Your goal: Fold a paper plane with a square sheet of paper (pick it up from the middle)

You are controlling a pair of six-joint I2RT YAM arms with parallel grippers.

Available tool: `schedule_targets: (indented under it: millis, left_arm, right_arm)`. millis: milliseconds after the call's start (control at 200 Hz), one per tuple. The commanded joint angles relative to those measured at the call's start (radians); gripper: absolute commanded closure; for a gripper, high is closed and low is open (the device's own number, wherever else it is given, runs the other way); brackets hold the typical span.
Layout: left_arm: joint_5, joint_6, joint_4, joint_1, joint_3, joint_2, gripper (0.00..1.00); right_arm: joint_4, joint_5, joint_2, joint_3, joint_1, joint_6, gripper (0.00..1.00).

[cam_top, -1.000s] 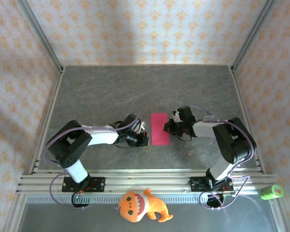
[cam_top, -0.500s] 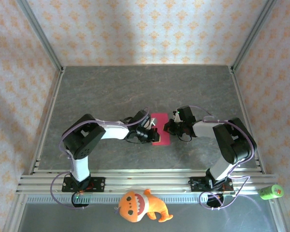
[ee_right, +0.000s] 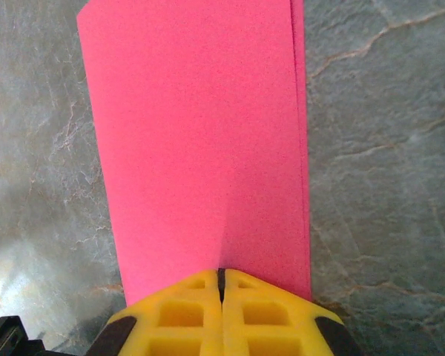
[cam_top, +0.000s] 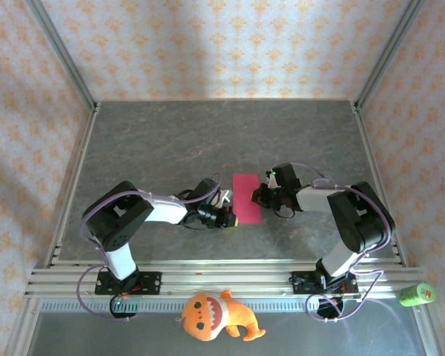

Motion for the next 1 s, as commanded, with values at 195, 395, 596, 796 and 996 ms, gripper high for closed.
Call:
schedule_targets:
  millis: [195,395,596,796,996]
  left_arm:
    - [-0.060,0.009,-0.161,0.001,-0.060,-0.138,1.00]
    - [-0.144,-0.078,-0.113,0.052,-0.077,-0.261,1.00]
    - [-0.222,-0.247,0.068,0.097,-0.079,-0.282,1.00]
    - [-0.301,-0.264,0.020,0.088,0.090,-0.196,1.00]
    - [-0.269,-0.207,-0.079,0.077,0.271,-0.057,1.00]
  right_arm:
    - [-0.152,0.077,0.010,-0.039,-0.004,-0.010,1.00]
    - [-0.134,0.021,-0.018,0.017,0.036,-0.013,1.00]
    - [-0.117,0.031,-0.155,0.019,0.070,0.018,1.00]
    - [-0.170,0.163,-0.361,-0.083,0.064,0.017,0.94]
    - [-0.247,0.195,-0.432,-0.116,0.038,0.021,0.92]
